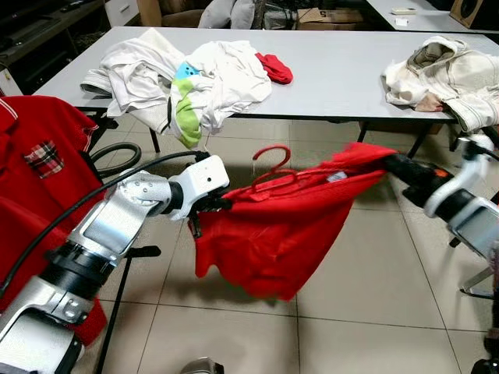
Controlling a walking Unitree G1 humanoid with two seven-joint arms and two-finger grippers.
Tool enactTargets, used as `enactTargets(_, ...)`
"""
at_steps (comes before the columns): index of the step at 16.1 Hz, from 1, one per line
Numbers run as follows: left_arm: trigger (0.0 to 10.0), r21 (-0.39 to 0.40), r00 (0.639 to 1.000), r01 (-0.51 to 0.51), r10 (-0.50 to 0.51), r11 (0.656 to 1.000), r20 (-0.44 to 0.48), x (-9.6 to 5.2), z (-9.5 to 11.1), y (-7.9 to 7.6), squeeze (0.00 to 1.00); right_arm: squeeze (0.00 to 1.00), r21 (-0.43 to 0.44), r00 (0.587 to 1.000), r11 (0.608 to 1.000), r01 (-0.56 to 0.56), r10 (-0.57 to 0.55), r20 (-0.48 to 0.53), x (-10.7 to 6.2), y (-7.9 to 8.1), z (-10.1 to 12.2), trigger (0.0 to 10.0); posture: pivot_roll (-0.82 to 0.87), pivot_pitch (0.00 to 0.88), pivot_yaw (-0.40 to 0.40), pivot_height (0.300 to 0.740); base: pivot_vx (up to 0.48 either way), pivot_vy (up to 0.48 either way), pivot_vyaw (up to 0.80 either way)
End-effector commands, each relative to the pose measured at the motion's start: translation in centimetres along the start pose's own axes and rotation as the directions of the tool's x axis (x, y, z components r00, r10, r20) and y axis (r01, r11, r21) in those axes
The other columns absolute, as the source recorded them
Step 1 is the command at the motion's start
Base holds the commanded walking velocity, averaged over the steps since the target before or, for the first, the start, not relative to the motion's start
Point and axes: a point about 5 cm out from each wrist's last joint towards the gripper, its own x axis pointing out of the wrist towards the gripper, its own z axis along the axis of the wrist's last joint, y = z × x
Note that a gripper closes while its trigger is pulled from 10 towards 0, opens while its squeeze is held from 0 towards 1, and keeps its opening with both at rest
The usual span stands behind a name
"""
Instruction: Hang hanger
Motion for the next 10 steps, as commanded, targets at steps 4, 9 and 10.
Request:
enactTargets(4, 0.0, 0.043, 1.000, 0.027, -0.027, 0.999, -0.007, -0.1, 0.3, -0.1, 0.00, 0.00, -0.101, 0.999, 0.994, 0.031, -0.035, -0.040, 0.8, 2.0, -0.3, 0.0, -0.07, 0.000, 0.022, 0.740, 0.000, 0.000, 0.00)
enactTargets(9, 0.0, -0.030, 1.000, -0.011, 0.011, 0.999, -0.027, -0.4, -0.3, 1.0, 0.00, 0.00, -0.204, 0.995, 0.978, 0.039, -0.058, -0.086, 1.8, 3.7, -1.1, 2.5, -0.07, 0.000, 0.020, 0.740, 0.000, 0.000, 0.00)
enactTargets(10, 0.0, -0.055, 0.999, -0.022, 0.020, 0.998, -0.033, -1.4, -0.9, 1.5, 0.00, 0.00, -0.273, 0.967, 0.935, 0.226, -0.249, -0.054, 1.5, 1.1, -1.0, 0.0, -0.07, 0.000, 0.022, 0.740, 0.000, 0.000, 0.00)
